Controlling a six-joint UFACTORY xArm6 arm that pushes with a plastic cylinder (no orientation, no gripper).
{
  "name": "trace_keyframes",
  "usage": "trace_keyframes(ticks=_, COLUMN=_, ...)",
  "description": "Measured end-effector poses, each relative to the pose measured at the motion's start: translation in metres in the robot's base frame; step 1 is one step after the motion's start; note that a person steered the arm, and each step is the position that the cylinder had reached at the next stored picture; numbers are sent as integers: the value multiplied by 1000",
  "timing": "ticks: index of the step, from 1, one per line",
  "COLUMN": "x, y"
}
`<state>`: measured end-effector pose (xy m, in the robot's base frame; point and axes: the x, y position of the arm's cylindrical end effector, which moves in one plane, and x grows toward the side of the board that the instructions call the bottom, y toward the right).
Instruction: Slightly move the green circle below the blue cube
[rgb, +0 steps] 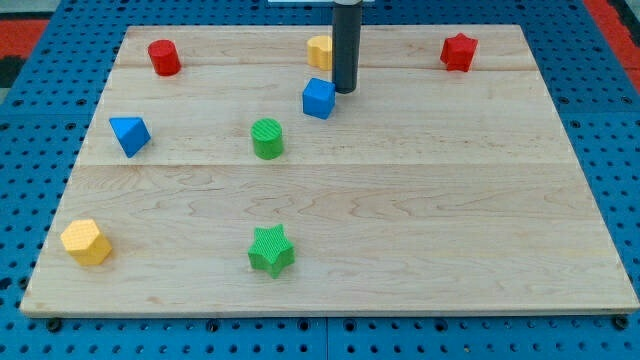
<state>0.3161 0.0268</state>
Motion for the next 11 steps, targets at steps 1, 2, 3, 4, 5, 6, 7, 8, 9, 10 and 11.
trace_keyframes(ticks=1, x=0, y=0)
trace_keyframes(ticks=2, x=10, y=0)
trace_keyframes(ticks=3, x=42, y=-5)
trace_keyframes(ticks=4, x=110, y=16)
trace_keyframes(ticks=5, x=136, y=-31)
trace_keyframes(ticks=6, x=152, y=-123)
trace_keyframes(ticks=7, x=110, y=-150)
trace_keyframes(ticks=8, x=89, y=-136)
trace_keyframes(ticks=9, x=91, y=-76)
trace_keyframes(ticks=10, x=152, y=-140)
trace_keyframes(ticks=11, x=182, y=-245)
